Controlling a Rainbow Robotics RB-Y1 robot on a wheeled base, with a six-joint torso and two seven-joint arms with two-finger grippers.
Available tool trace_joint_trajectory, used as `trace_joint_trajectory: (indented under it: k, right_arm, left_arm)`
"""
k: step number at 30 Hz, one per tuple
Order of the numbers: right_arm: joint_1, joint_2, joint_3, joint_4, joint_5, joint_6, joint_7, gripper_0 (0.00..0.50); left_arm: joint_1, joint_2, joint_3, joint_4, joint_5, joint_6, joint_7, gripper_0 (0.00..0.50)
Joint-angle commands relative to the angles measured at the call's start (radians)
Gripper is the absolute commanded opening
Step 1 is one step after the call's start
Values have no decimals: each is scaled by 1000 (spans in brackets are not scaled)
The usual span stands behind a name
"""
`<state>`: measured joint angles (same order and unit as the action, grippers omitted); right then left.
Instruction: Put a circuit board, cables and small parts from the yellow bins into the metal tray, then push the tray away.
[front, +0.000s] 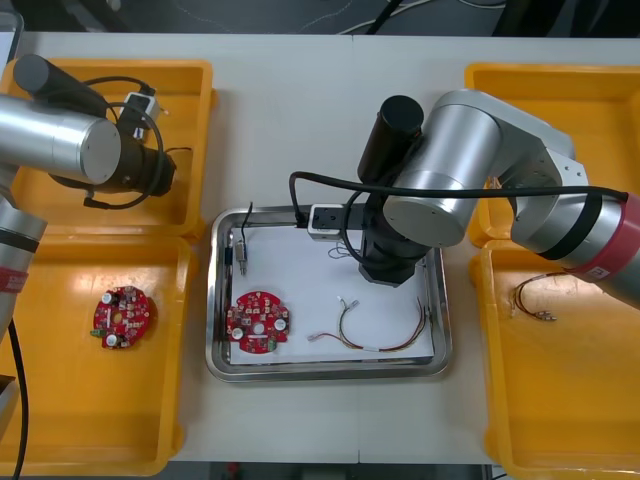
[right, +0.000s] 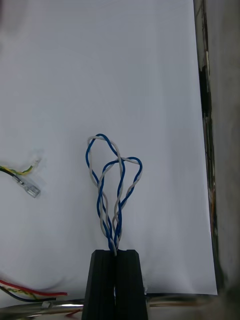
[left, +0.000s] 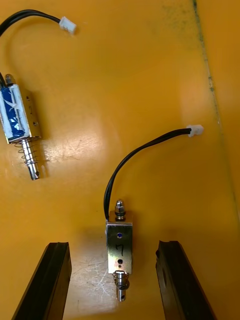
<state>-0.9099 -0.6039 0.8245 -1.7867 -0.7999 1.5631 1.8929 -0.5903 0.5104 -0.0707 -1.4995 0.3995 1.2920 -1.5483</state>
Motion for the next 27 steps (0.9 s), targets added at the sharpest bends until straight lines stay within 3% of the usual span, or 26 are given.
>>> trace_joint_trajectory:
  k: [1, 10, 20, 21, 22, 23, 24, 25, 26, 27]
  right_arm:
    - [-66, 49, 36, 56, 14, -35, 15, 0]
    - [-101, 79, 99, 165, 27, -92, 48, 0]
    - [-104, 93, 116, 191, 28, -91, 66, 3]
    - [-104, 93, 114, 191, 28, -91, 68, 44]
    - [-106, 95, 114, 191, 28, -91, 69, 162]
    - [-107, 93, 114, 191, 28, -92, 69, 234]
    - [-109, 93, 114, 191, 28, -92, 71, 381]
    - [-110, 93, 114, 191, 28, -92, 72, 458]
    - [-109, 93, 113, 191, 27, -91, 72, 500]
    - [-109, 93, 111, 191, 25, -91, 74, 500]
  left_arm:
    - [-39, -12, -35, -10, -7, -14, 93, 500]
    - [-39, -12, -50, -10, -5, -14, 106, 500]
    - [-40, -12, -44, 4, -8, -16, 123, 500]
    - [-42, -12, -43, 7, -10, -14, 125, 500]
    - [-45, -12, -41, 12, -10, -10, 126, 500]
    - [-48, -10, -40, 15, -10, -3, 126, 500]
    - [-56, -10, -35, 21, -7, 16, 126, 500]
    - [-65, -10, -31, 24, -5, 39, 126, 500]
    - [-72, -10, -24, 24, -4, 62, 128, 500]
    - [-75, -10, -21, 24, -2, 76, 128, 500]
